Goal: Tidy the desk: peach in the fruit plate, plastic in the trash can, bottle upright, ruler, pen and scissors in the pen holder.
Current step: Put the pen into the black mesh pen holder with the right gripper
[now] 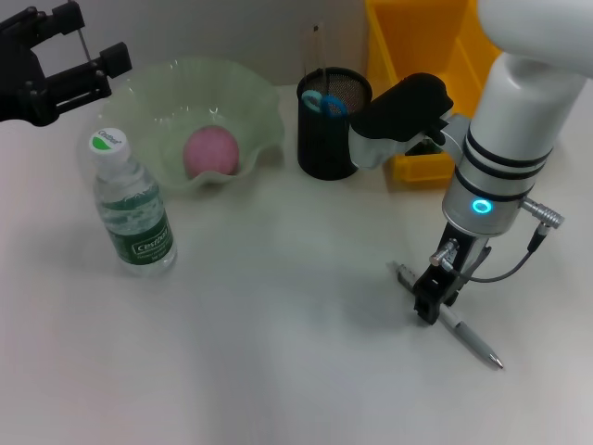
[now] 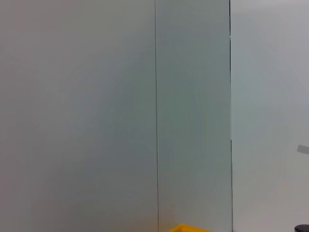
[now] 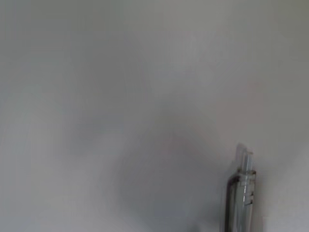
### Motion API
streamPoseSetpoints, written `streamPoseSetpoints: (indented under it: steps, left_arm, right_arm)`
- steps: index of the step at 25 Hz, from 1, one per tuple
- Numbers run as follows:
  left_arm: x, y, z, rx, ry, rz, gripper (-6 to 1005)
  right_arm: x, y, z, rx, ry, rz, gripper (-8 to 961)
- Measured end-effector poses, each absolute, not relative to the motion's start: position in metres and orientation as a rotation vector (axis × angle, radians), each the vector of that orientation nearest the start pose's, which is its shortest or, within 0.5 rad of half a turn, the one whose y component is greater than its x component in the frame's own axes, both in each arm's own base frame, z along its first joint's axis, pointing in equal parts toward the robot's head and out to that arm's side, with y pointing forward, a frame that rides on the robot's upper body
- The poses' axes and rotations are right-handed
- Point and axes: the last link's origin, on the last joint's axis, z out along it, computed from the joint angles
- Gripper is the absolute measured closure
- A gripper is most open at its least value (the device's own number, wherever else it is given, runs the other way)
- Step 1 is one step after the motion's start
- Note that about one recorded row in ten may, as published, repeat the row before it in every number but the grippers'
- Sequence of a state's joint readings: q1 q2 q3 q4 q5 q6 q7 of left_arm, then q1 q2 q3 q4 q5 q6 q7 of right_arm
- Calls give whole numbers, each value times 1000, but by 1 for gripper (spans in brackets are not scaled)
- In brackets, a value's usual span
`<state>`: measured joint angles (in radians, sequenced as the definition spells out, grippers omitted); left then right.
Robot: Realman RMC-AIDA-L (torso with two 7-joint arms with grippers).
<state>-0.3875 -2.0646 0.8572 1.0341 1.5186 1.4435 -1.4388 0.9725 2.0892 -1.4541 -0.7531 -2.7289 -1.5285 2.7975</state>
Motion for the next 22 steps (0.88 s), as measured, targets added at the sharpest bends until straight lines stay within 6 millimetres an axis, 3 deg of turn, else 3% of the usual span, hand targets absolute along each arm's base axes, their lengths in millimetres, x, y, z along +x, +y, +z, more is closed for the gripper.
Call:
streamPoseSetpoints:
  steps: [22]
  left_arm:
    - [-216,350,88,-2373,-295,-952,193]
  right_arm:
    - [186,372,-54,-2418,1200,-989,686]
